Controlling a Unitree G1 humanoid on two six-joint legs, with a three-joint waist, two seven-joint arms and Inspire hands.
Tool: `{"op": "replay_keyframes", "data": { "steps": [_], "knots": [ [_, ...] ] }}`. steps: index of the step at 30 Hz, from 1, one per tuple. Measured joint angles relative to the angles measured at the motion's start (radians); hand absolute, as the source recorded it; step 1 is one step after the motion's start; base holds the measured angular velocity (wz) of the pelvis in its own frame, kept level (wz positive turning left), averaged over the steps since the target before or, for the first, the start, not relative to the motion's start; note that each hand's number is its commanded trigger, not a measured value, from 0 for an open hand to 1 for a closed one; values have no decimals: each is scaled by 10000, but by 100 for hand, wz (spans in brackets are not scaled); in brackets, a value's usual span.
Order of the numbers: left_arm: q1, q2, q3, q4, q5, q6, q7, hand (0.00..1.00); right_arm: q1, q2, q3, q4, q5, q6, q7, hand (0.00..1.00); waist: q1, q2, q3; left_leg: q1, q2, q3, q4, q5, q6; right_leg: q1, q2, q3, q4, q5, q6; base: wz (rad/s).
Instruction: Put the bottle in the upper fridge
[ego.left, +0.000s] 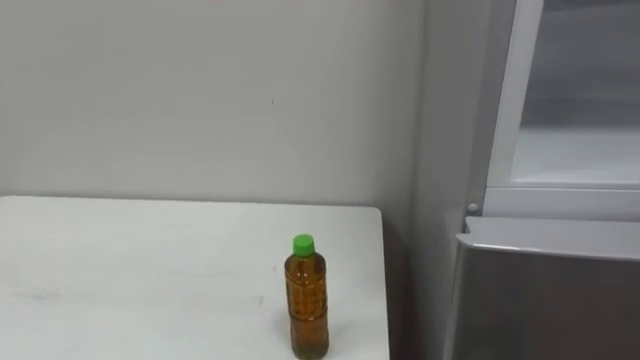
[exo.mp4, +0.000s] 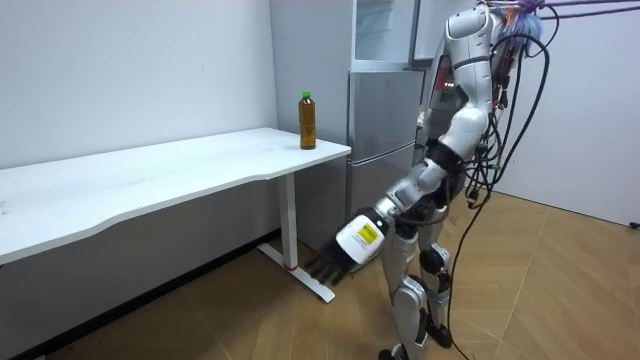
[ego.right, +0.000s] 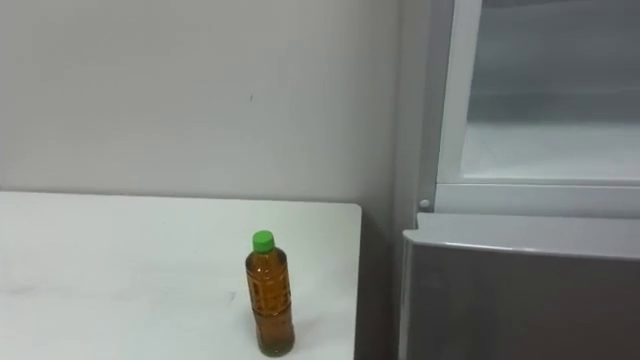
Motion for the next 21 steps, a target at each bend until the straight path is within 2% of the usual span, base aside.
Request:
{"op": "replay_keyframes", "data": {
  "steps": [4, 7, 14, 21],
  "knots": [
    [-44, 1, -341, 1866, 46, 34, -189, 0, 27, 8, -3, -10, -10, -11, 2, 0, -237, 2, -4, 35, 1, 3, -48, -8, -5, 2, 4, 7, -32, -16, 10, -1],
    [12, 3, -342, 2480, 115, 244, -357, 0, 19, 8, -7, -17, 26, -9, -3, 0, -397, -4, -6, 129, 0, 77, -133, -8, -5, 19, -2, 54, -26, -22, 17, -5],
    [-123, 2, -395, 2914, 1530, 886, -776, 0, 15, 17, 9, 63, 204, 22, 5, 0, -418, -9, -7, 188, -2, 224, -164, -15, 8, 16, -12, 163, -15, -28, 30, -5],
    [-408, -67, -709, 2980, 3140, 1568, -1038, 0, -132, 61, 94, 99, 189, 139, -31, 0, -700, -60, -19, 229, 2, 448, -145, -15, 8, 1, -14, 333, 10, -48, 54, -5]
  ]
}}
